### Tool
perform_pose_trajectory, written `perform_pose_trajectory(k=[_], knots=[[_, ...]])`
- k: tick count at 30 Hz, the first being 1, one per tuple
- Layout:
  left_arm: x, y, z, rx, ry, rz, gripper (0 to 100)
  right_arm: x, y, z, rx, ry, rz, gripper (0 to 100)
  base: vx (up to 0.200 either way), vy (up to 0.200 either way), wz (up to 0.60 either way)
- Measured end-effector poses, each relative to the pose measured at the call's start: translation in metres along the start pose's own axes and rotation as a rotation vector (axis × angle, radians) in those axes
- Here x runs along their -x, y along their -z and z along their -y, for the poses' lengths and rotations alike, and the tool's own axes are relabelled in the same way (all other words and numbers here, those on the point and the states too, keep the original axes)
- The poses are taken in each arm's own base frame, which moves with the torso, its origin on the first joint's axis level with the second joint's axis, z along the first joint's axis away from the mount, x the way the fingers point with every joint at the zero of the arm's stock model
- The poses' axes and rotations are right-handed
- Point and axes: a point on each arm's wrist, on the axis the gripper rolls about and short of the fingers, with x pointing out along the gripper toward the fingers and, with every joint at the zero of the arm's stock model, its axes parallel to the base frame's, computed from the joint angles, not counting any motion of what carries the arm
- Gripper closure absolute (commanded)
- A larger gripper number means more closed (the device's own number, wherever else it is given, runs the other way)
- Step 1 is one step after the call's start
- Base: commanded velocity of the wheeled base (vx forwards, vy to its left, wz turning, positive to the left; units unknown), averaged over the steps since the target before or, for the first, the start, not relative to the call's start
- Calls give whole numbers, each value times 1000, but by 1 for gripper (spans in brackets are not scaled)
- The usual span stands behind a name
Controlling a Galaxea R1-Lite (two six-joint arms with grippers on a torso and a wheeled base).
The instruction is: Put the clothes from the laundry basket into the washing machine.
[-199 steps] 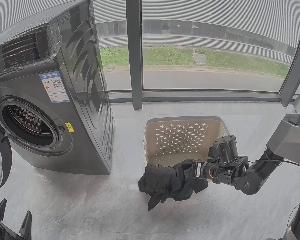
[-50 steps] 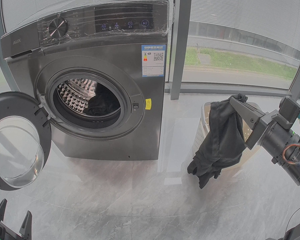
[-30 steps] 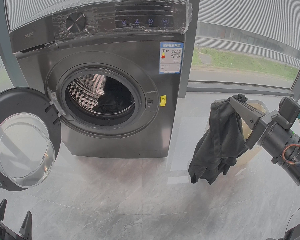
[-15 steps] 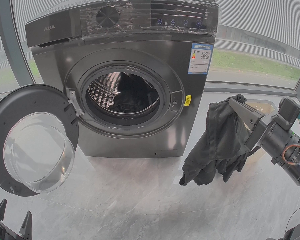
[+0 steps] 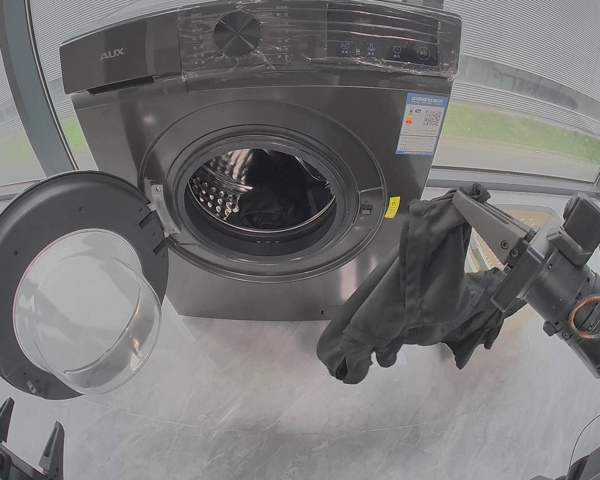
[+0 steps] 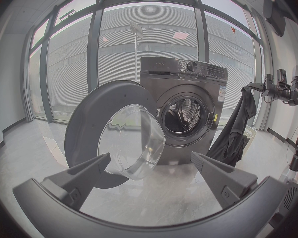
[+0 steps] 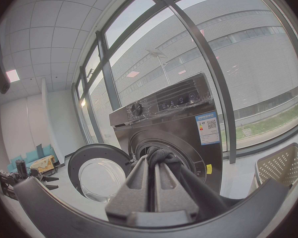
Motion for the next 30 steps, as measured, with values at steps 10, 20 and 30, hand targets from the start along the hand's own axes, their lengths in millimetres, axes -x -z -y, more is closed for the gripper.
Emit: perform_pose_trajectory(k=[10, 20, 30], knots=[[0, 0, 0, 0, 0, 0, 0, -2, 7, 2, 6, 13, -26, 100, 0, 200, 0], [0, 0, 0, 0, 0, -1, 0, -5, 11, 9, 16, 50, -44, 100, 0, 0, 0], [0, 0, 0, 0, 0, 0, 0, -5, 13, 10, 17, 56, -52, 100, 100, 0, 0]])
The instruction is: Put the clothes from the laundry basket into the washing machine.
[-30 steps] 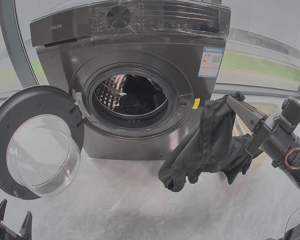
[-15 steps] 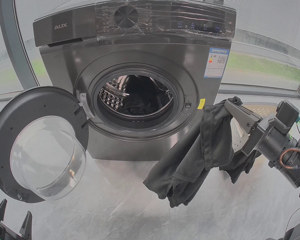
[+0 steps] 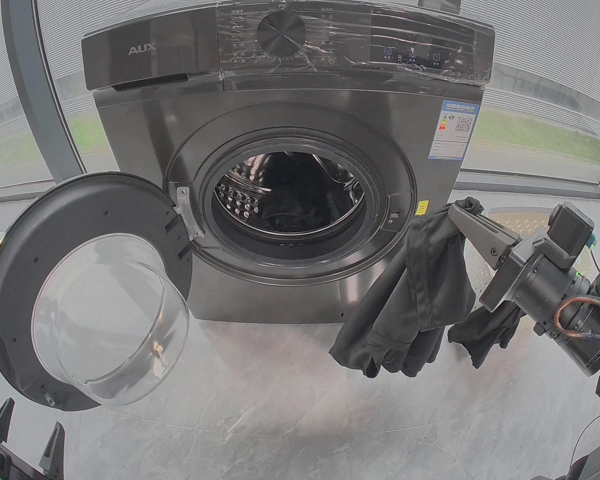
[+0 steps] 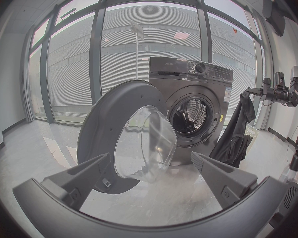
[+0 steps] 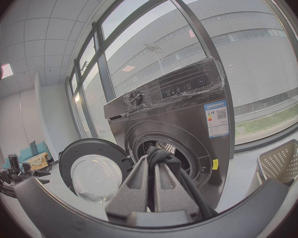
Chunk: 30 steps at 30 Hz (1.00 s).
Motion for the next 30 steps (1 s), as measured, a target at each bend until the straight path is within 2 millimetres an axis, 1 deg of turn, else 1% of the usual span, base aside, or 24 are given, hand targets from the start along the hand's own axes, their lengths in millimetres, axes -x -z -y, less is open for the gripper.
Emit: perform_pose_trajectory(k=[1, 11, 15, 21, 25, 30], knots=[[0, 0, 0, 0, 0, 0, 0, 0, 0, 0, 1, 0, -1, 100, 200, 0, 0], [0, 0, 0, -4, -1, 0, 0, 1, 2, 0, 1, -2, -11, 100, 0, 0, 0], [0, 0, 0, -23, -3, 1, 0, -1, 7, -2, 0, -18, -32, 100, 0, 0, 0], [0, 0, 0, -41, -1, 1, 0, -10, 17, -11, -8, -54, -65, 100, 0, 0, 0], [0, 0, 1, -66, 19, 1, 0, -17, 27, -22, -31, -89, -94, 100, 0, 0, 0], [0, 0, 1, -97, 61, 5, 0, -30, 30, -32, -57, -108, -95, 100, 0, 0, 0]])
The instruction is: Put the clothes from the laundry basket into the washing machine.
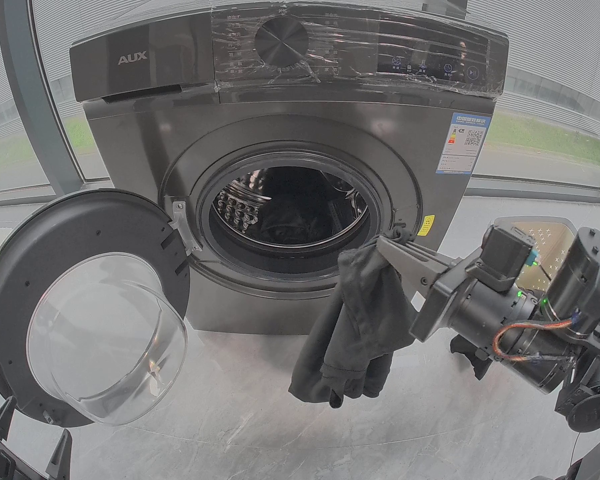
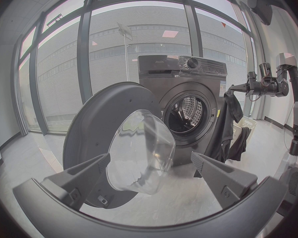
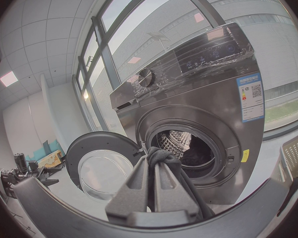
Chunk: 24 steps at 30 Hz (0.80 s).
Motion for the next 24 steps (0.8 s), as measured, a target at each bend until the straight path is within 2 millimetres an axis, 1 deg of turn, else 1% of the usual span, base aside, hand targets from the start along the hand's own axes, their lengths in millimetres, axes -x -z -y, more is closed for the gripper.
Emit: perform_pose_trajectory(k=[10, 13, 16, 20, 22, 24], knots=[[0, -1, 0, -2, 7, 7, 0, -27, -4, -11, -16, -30, 42, 100, 0, 0, 0], [1, -7, 0, 22, 3, 49, 0, -33, -5, -14, -20, -37, 51, 100, 0, 0, 0], [6, -27, -1, 44, 19, 122, 0, -36, -4, -15, -24, -41, 53, 100, 0, 0, 0], [12, -63, -2, 54, 108, 196, 0, -41, -2, -17, -29, -46, 52, 100, 0, 0, 0], [10, -78, -2, 54, 167, 214, 0, -43, -1, -18, -32, -48, 51, 100, 0, 0, 0], [3, -88, -2, 57, 220, 201, 0, -45, 0, -18, -39, -50, 52, 100, 0, 0, 0]])
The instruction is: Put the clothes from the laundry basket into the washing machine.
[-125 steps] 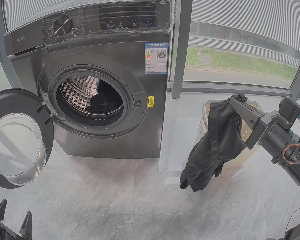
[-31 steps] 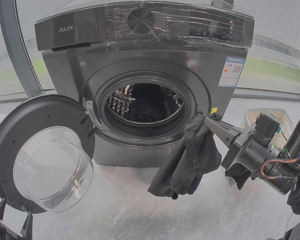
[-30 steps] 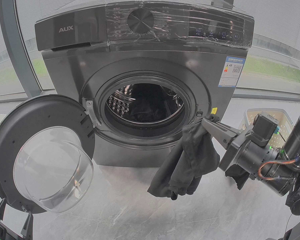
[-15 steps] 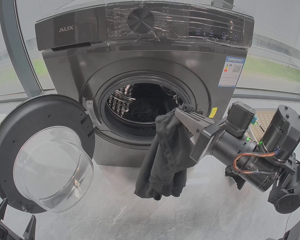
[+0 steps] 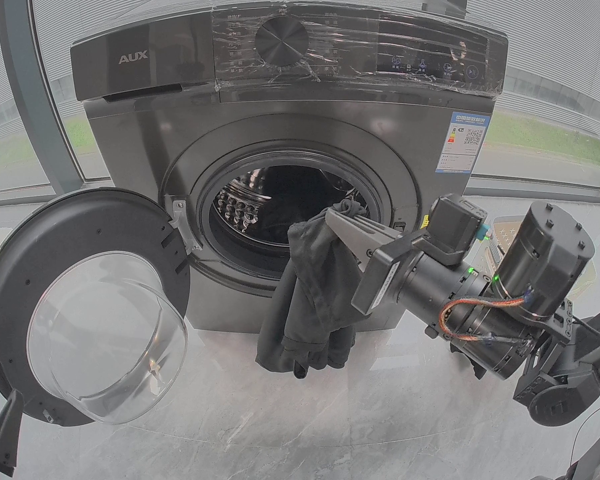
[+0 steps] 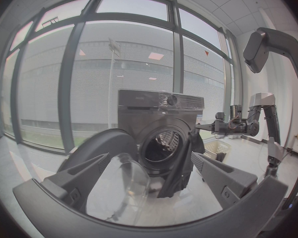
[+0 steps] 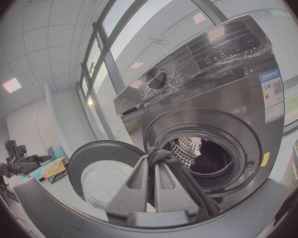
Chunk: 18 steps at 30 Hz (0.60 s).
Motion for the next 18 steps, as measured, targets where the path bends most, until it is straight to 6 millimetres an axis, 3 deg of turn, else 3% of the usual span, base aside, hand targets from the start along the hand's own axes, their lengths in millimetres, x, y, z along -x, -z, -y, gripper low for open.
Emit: perform_pose_trajectory(k=[9, 18], knots=[[-66, 2, -11, 43, 232, -173, 0, -15, -6, -3, -34, -12, 40, 100, 0, 0, 0], [-123, 22, 0, 78, 460, -310, 0, -31, -9, -4, -51, -8, 79, 100, 0, 0, 0]])
